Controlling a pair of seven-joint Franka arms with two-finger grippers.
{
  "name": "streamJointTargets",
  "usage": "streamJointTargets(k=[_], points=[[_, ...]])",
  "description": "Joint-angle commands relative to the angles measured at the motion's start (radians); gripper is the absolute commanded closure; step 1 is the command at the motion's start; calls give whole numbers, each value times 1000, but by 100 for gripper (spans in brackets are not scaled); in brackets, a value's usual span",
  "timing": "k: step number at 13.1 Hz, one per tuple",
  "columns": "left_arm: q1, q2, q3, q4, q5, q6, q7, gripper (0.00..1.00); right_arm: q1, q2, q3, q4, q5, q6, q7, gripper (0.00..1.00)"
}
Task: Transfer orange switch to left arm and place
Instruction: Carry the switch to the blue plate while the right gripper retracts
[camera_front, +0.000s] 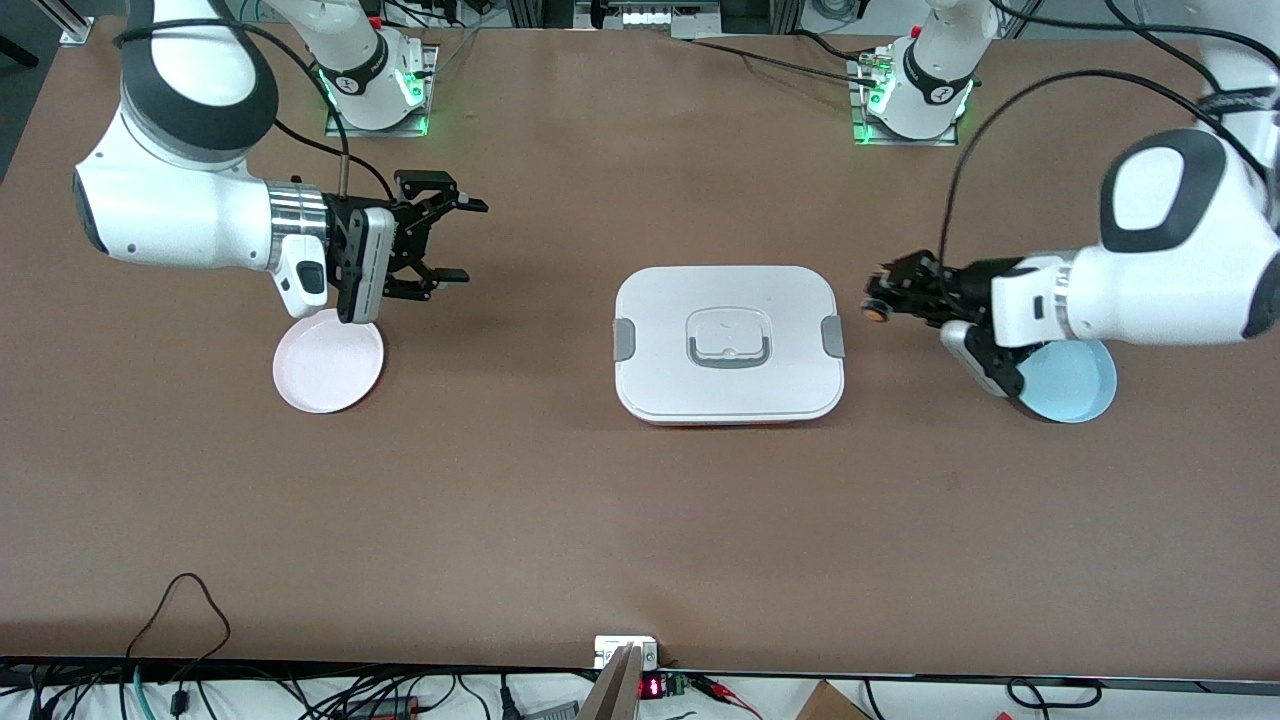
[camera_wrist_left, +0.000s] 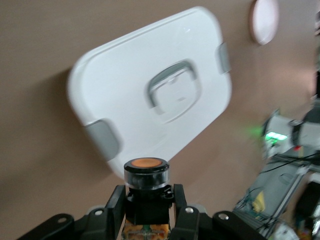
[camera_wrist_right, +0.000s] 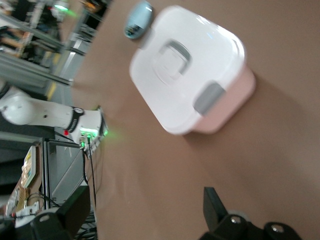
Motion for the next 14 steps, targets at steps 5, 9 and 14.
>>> streamJointTargets(k=[5,9,14], points=[[78,73,-12,36,508,-91,285,84,-6,-15,9,100,-578,-169,678,0],[190,126,-10,-15,741,23,507,84,-16,-4,2,276,-916,-252,700,0],[341,165,-10,-202,916,394,817,84,47,20,-242,359,-794,-236,698,0]])
